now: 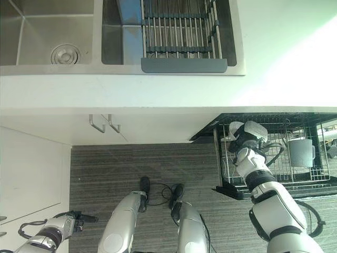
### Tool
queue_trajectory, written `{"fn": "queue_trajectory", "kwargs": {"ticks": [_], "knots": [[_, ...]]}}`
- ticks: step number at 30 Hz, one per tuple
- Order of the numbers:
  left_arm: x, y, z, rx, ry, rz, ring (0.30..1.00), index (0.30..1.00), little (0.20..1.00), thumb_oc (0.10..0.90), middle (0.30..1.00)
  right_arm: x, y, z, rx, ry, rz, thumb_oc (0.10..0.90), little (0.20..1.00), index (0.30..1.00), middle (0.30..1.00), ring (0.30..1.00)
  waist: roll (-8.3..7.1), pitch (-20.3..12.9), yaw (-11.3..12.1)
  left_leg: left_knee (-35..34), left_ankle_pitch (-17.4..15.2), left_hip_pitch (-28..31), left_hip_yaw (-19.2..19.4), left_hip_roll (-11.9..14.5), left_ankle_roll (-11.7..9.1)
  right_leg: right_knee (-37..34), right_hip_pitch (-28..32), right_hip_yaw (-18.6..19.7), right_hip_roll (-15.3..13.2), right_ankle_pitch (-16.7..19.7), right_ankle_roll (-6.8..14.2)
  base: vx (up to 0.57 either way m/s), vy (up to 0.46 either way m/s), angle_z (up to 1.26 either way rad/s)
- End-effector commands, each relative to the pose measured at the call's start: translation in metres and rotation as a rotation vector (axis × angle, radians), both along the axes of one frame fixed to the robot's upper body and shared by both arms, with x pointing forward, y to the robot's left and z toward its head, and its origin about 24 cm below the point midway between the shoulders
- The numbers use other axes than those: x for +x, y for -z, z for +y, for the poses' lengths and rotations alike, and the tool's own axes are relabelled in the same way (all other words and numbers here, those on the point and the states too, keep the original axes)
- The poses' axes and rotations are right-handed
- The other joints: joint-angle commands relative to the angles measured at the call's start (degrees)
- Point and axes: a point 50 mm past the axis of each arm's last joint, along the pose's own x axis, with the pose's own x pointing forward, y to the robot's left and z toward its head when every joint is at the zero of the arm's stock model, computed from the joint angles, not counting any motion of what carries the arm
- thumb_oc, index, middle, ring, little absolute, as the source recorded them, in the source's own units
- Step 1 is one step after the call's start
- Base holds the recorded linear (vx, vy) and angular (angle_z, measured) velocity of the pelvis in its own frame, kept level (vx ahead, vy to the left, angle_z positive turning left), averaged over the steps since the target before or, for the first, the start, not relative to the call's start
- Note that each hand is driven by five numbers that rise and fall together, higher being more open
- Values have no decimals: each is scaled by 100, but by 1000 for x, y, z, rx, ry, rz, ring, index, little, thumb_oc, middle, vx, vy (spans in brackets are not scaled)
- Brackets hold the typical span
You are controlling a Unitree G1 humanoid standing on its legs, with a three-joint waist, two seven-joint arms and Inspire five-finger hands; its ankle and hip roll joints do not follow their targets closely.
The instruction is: Place the dishes in the dishwasher.
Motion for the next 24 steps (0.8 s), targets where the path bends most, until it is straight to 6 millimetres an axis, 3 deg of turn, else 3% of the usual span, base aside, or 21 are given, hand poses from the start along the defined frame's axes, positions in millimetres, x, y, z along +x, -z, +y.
{"fn": "queue_trajectory", "kwargs": {"ticks": [1, 3, 10, 11, 12, 13, 19, 21, 24], "knots": [[-27, 9, 11, 57, 27, 108, 900, 900, 900, 800, 900, -13, -17, -42, -152, 138, 122, 400, 300, 300, 300, 300, 9, -184, -11, -96, -679, 166, -146, 197, -298, 135, 83, 133, 95, -477, 365, -17, -42, 5], [-22, 8, 8, 64, 42, 100, 900, 900, 900, 800, 900, -22, 5, -43, -84, 185, 173, 400, 300, 300, 300, 300, 14, -196, 9, -131, -655, 143, -149, 194, -303, 110, 53, 119, 90, -454, 368, -23, -49, 6], [-15, 8, 1, 61, 37, 99, 900, 900, 900, 800, 900, -33, 23, -47, 86, 281, 168, 400, 300, 300, 300, 300, 97, -209, -28, -164, -599, 63, -153, 166, -314, 192, -86, 107, 69, -481, 336, -19, 2, 3], [-14, 8, -1, 55, 35, 102, 900, 900, 900, 800, 900, -38, 25, -52, 125, 305, 154, 435, 352, 352, 352, 352, 146, -192, -56, -182, -582, 43, -159, 144, -315, 247, -153, 117, 58, -505, 318, -47, 67, -1], [-15, 8, -1, 51, 35, 105, 900, 900, 900, 800, 900, -40, 27, -54, 165, 320, 141, 585, 578, 578, 578, 578, 172, -187, -75, -175, -578, 30, -163, 133, -319, 287, -192, 125, 51, -521, 308, -52, 88, -3], [-15, 8, -2, 44, 39, 109, 900, 900, 900, 800, 900, -41, 30, -54, 225, 333, 110, 800, 900, 900, 900, 900, 195, -185, -97, -181, -564, 26, -158, 120, -324, 316, -224, 139, 47, -528, 300, -33, 70, -5], [-10, 11, -14, 9, 57, 103, 900, 900, 900, 800, 900, -37, 41, -39, 562, 387, -156, 800, 900, 900, 900, 900, 282, -198, -198, -178, -551, 42, -101, 106, -322, 373, -299, 211, 33, -551, 258, -15, 76, -2], [-7, 12, -21, -9, 47, 104, 900, 900, 900, 800, 900, -27, 33, -29, 716, 358, -341, 800, 900, 900, 900, 900, 327, -198, -280, -131, -562, 38, -54, 106, -321, 460, -367, 261, 19, -573, 247, -19, 124, -1], [-6, 14, -30, -35, 22, 109, 900, 900, 900, 800, 900, -20, 25, -21, 879, 337, -484, 800, 900, 900, 900, 900, 374, -198, -390, -89, -573, 47, 22, 106, -324, 563, -444, 317, -10, -609, 243, -12, 121, -14]]}}
